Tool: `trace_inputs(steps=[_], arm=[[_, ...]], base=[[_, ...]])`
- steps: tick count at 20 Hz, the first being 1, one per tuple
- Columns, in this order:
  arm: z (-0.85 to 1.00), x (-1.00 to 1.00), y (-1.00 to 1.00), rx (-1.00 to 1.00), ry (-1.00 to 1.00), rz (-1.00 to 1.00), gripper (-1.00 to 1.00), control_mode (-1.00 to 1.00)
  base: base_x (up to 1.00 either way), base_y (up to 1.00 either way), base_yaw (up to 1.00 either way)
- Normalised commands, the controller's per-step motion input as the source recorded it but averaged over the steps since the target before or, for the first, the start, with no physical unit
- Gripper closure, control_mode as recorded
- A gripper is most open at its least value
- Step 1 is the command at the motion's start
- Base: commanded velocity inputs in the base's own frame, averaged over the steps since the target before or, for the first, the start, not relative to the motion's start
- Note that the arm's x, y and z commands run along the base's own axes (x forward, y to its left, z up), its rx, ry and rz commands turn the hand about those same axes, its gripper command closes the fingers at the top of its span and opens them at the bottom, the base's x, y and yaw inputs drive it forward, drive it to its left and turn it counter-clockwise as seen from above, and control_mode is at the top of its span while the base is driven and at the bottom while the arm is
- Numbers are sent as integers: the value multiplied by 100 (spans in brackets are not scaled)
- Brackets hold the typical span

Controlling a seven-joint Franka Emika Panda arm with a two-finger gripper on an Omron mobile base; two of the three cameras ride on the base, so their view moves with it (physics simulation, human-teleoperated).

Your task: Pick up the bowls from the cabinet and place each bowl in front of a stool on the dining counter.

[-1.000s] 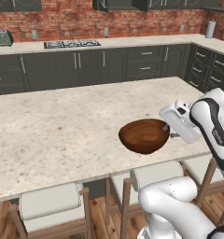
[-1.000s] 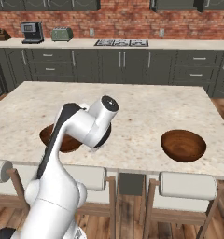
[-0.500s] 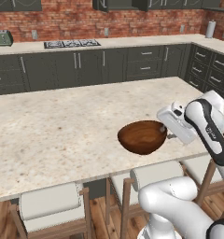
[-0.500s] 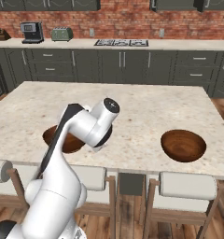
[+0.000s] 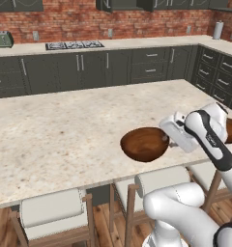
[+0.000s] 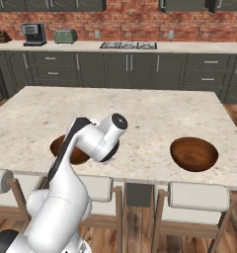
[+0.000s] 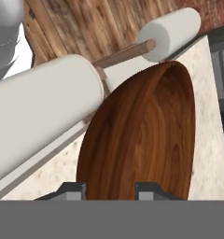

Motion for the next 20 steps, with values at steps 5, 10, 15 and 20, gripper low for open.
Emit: trace_inputs(steps=[5, 10, 15, 20], arm=[[-42, 20, 0, 0, -2, 0, 100, -100], [-41, 32, -9, 0, 0, 0, 100, -100], [-29, 43, -6, 1, 0, 0, 100, -100], [-15, 39, -8, 10, 0, 0, 100, -100]], base=[[0, 0, 0], [0, 0, 0], [0, 0, 0], [0, 0, 0]])
